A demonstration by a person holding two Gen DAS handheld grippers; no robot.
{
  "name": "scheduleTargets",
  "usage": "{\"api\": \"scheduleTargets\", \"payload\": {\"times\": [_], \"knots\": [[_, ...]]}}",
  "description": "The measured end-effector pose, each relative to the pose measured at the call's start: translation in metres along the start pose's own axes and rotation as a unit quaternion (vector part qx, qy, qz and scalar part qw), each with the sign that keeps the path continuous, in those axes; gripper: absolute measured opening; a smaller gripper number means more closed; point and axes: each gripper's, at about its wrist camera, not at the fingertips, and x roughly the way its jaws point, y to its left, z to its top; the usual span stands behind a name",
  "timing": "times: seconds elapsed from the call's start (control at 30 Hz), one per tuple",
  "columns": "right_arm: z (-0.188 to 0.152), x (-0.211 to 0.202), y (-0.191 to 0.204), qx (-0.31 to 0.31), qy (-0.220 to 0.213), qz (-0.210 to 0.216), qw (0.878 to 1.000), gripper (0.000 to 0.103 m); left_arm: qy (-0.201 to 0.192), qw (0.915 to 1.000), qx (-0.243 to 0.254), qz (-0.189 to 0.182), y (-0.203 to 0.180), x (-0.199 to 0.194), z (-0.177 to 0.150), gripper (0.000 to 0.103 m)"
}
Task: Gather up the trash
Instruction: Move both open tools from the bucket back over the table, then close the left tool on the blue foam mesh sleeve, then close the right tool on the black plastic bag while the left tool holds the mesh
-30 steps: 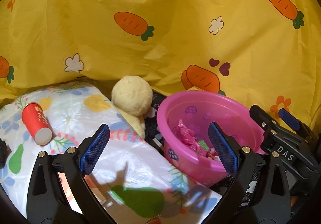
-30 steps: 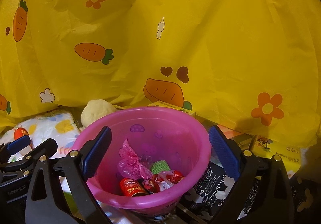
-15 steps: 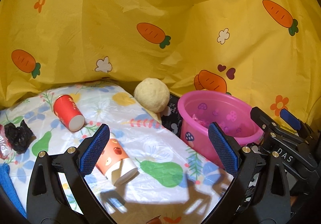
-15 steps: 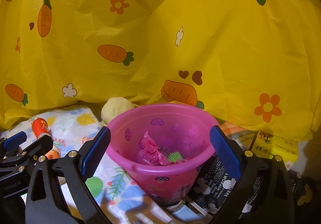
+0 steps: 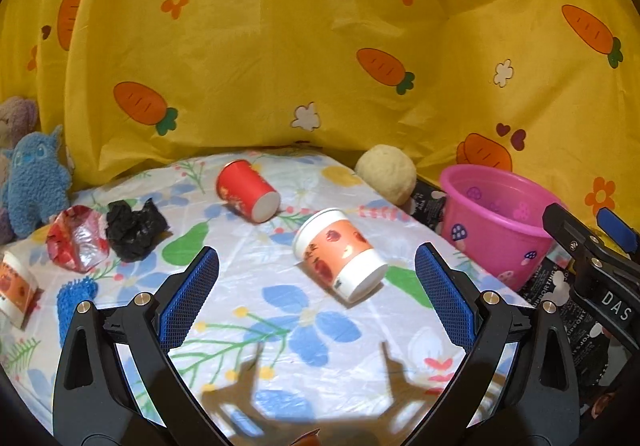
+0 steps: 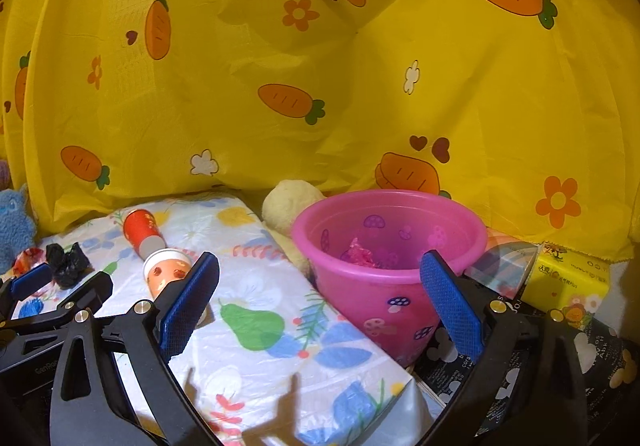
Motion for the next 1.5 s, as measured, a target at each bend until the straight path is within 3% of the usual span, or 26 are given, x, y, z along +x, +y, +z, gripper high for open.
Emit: {"api": "scheduleTargets", "payload": {"times": [0.3,0.57,0.87,1.03,1.17,1.27,1.33,1.43,1.5], "knots": [[-0.014,-0.005,0.039,-0.015,0.011,0.049,0.999,0.097,0.013,0.992,-0.047,0.117,0.082,-0.022,-0.025,0.097],[-0.024,-0.004,0.07,-0.028,0.023,0.087,0.996,0.097,0.045,0.9787,-0.081,0.183,0.145,-0.029,-0.051,0.097],[-0.029,-0.003,0.108,-0.05,0.03,0.136,0.989,0.097,0.129,0.9683,-0.139,0.163,0.185,-0.01,-0.068,0.096],[-0.031,-0.002,0.121,-0.057,0.036,0.153,0.986,0.097,0.176,0.9603,-0.156,0.15,0.193,0.006,-0.075,0.076],[-0.033,-0.002,0.127,-0.062,0.04,0.16,0.984,0.097,0.186,0.9587,-0.151,0.152,0.19,0.009,-0.076,0.068],[-0.035,-0.001,0.131,-0.062,0.045,0.167,0.983,0.097,0.185,0.9585,-0.15,0.157,0.191,0.008,-0.076,0.054],[-0.036,0.0,0.134,-0.065,0.048,0.169,0.982,0.097,0.182,0.9605,-0.15,0.148,0.191,0.008,-0.075,0.035],[-0.038,0.002,0.138,-0.069,0.052,0.174,0.981,0.097,0.18,0.9644,-0.142,0.131,0.186,0.009,-0.073,0.017],[-0.038,0.003,0.141,-0.073,0.055,0.178,0.98,0.097,0.179,0.9666,-0.135,0.124,0.183,0.01,-0.072,0.013]]}}
